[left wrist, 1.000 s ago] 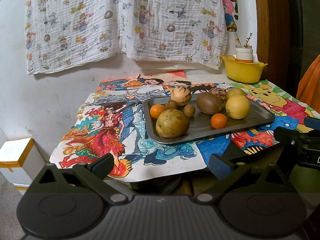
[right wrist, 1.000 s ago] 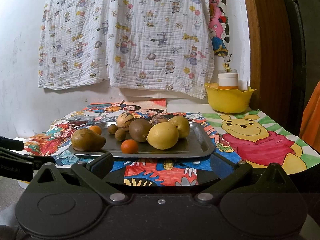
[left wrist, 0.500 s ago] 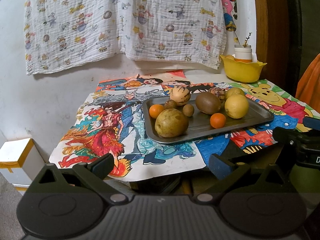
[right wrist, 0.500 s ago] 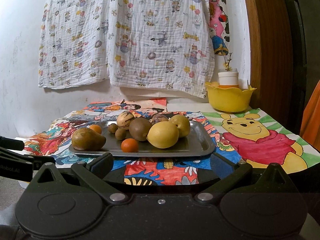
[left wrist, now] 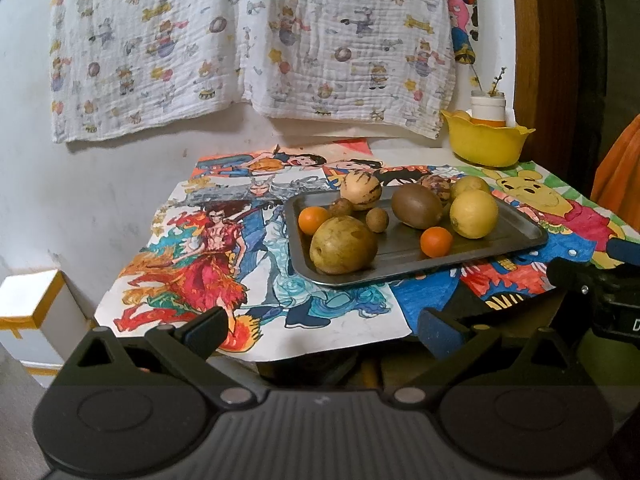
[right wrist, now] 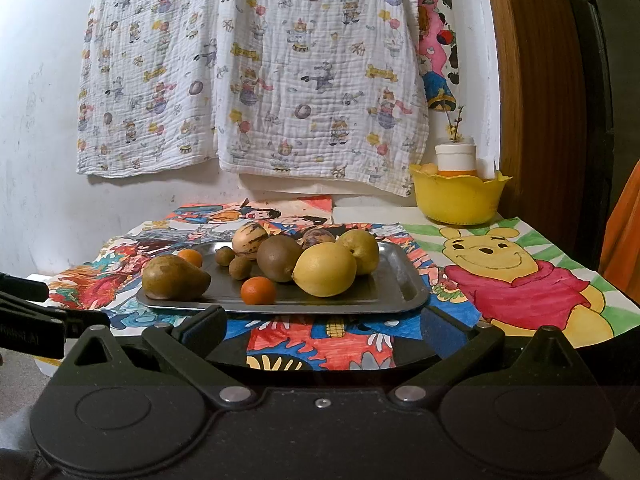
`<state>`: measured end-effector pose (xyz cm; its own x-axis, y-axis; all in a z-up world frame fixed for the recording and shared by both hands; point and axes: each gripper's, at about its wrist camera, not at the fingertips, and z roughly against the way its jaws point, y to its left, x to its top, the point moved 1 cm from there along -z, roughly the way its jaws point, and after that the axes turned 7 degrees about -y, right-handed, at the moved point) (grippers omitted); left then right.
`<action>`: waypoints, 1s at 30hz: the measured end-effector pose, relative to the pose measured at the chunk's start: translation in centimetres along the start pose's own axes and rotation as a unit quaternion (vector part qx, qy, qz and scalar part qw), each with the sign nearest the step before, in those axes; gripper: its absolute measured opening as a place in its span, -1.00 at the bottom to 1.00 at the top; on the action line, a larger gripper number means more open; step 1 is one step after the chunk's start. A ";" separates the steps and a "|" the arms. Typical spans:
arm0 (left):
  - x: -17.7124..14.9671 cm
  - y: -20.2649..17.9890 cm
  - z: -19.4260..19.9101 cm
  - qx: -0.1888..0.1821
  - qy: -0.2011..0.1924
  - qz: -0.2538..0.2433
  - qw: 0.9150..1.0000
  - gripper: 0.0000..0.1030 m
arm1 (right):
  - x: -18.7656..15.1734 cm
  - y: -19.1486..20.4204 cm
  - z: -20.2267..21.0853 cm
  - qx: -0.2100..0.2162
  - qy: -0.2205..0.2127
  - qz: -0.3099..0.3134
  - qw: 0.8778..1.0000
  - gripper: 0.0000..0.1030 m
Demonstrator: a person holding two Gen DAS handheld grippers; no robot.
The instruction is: Organize fruits
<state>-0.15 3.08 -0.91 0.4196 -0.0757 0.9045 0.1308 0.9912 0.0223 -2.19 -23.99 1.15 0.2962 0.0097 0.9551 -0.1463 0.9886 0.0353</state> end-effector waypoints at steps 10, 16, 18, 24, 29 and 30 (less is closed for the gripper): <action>-0.1 0.0 -0.8 -0.020 0.022 0.012 0.999 0.99 | -0.3 -0.2 -0.2 0.004 0.001 -0.002 1.000 0.99; -0.1 0.2 -1.2 -0.028 0.025 0.023 0.999 0.99 | -0.2 -0.2 -0.5 0.000 0.004 -0.003 1.000 0.99; -0.1 0.2 -1.4 -0.031 0.027 0.025 0.999 0.99 | -0.2 -0.1 -0.8 0.000 0.009 -0.003 1.000 0.99; 0.0 0.2 -1.9 -0.047 0.029 0.032 0.998 0.99 | -0.1 -0.1 -1.3 -0.005 0.015 -0.001 1.000 0.99; 0.0 0.0 -2.0 -0.051 0.026 0.029 0.998 0.99 | -0.1 -0.3 -1.5 -0.011 0.019 -0.001 1.000 0.99; 0.0 0.0 -2.0 -0.050 0.026 0.028 0.998 0.99 | -0.1 -0.3 -1.6 -0.012 0.020 -0.002 1.000 0.99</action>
<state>1.70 2.86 -1.75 0.4743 -0.0284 0.8799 0.1935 0.9784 -0.0728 -0.68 -24.05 0.56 0.3348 0.0105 0.9422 -0.1222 0.9920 0.0323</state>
